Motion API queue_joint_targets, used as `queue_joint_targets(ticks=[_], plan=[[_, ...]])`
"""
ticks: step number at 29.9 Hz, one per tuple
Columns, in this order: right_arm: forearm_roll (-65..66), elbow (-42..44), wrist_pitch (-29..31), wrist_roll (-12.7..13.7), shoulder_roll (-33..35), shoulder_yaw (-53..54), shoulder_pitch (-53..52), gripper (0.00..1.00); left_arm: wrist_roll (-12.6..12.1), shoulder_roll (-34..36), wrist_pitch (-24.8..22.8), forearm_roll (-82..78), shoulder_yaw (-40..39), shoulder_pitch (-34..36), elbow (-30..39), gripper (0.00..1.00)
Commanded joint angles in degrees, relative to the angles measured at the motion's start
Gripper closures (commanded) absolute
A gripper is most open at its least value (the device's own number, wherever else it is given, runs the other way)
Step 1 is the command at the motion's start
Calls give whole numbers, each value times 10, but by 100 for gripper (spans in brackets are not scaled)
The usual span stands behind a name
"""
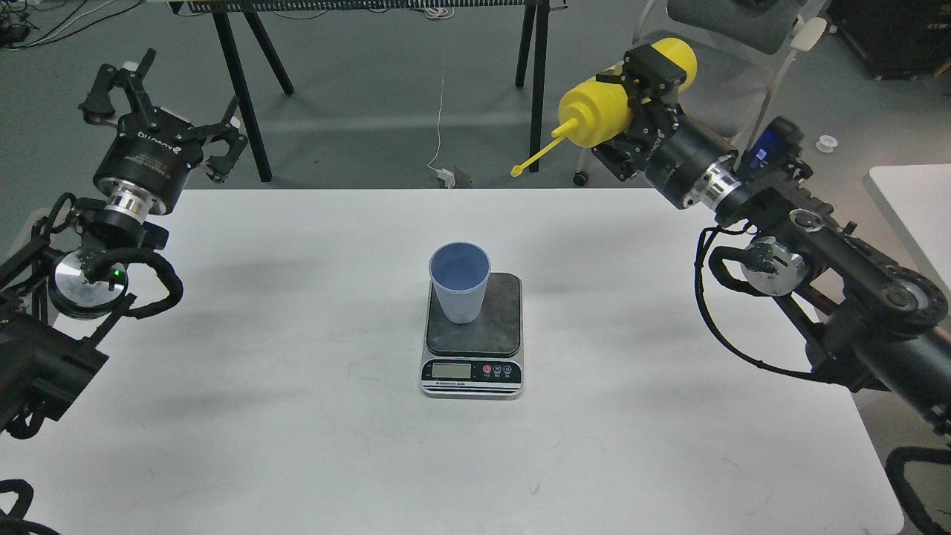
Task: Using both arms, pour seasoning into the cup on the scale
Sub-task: 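Invert the bottle over the cup and squeeze with the right gripper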
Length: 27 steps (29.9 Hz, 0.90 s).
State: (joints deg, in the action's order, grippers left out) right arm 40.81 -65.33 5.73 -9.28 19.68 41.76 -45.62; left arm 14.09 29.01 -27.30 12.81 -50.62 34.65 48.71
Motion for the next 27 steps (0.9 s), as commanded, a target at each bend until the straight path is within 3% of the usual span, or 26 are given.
queue_joint_targets(ticks=[1, 17, 22, 27], plan=[[82, 20, -55, -6, -11, -91, -53, 64, 0, 1, -7, 0, 0, -13, -5, 0], [339, 156, -173, -18, -130, -363, -199, 64, 2, 3, -7, -2, 1, -17, -5, 0], [354, 193, -216, -18, -165, -406, -209, 64, 2, 3, -7, -2, 0, -17, -5, 0], [356, 193, -222, -17, -174, -437, -210, 64, 2, 4, -7, -2, 0, -17, -5, 0]])
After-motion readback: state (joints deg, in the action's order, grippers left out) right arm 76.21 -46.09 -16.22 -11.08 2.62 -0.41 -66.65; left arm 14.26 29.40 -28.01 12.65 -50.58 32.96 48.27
